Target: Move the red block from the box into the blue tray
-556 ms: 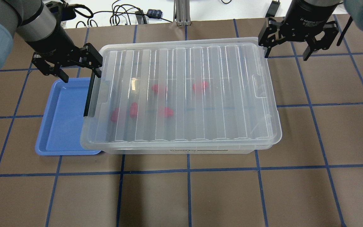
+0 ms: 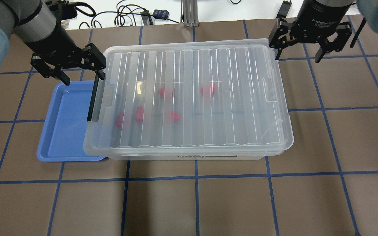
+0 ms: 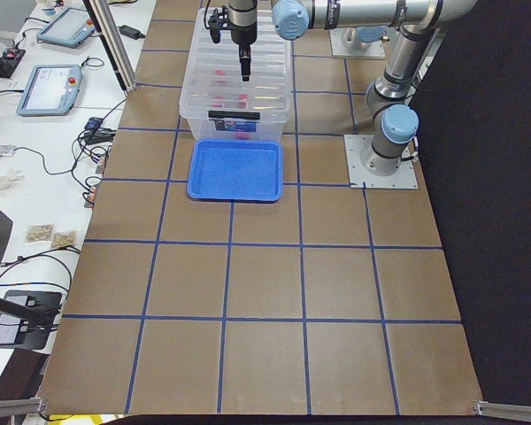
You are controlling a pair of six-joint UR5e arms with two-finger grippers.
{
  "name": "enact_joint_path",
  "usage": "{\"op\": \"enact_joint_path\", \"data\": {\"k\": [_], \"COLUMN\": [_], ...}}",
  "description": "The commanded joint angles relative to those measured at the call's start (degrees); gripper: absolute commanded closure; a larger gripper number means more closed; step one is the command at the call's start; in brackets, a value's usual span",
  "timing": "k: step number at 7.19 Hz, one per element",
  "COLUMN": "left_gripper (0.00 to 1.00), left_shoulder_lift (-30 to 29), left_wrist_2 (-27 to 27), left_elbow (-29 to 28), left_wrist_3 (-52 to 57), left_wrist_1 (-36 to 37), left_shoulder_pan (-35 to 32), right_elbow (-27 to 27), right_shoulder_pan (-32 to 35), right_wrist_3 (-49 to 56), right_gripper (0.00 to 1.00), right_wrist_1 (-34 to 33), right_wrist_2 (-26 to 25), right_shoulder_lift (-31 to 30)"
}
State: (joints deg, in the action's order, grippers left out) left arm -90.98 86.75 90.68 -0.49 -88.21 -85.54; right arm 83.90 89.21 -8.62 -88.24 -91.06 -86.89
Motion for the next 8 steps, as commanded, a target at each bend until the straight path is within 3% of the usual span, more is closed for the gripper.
{"op": "enact_joint_path", "data": {"k": [1, 6, 8], "left_gripper": [0.0, 0.0, 0.0], "left_shoulder_lift": [0.1, 0.36, 0.54], "left_wrist_2": [0.08, 1.48, 2.71], "left_elbow": [0.2, 0.11, 0.11], "left_wrist_3": [0.4, 0.14, 0.23], "left_wrist_1": [-0.2, -0.3, -0.65], "left_shoulder_pan": [-0.07, -0.07, 0.02], "right_elbow": [0.03, 1.7, 3.62], "right_shoulder_pan": [0.0, 0.09, 0.17], "right_wrist_3": [-0.25, -0.52, 0.27], "right_gripper": [0.0, 0.0, 0.0], "right_wrist_1": [0.0, -0.79, -5.42], "right_wrist_2": [0.0, 0.27, 0.09], "right_shoulder_lift": [0.4, 3.73, 6.98]}}
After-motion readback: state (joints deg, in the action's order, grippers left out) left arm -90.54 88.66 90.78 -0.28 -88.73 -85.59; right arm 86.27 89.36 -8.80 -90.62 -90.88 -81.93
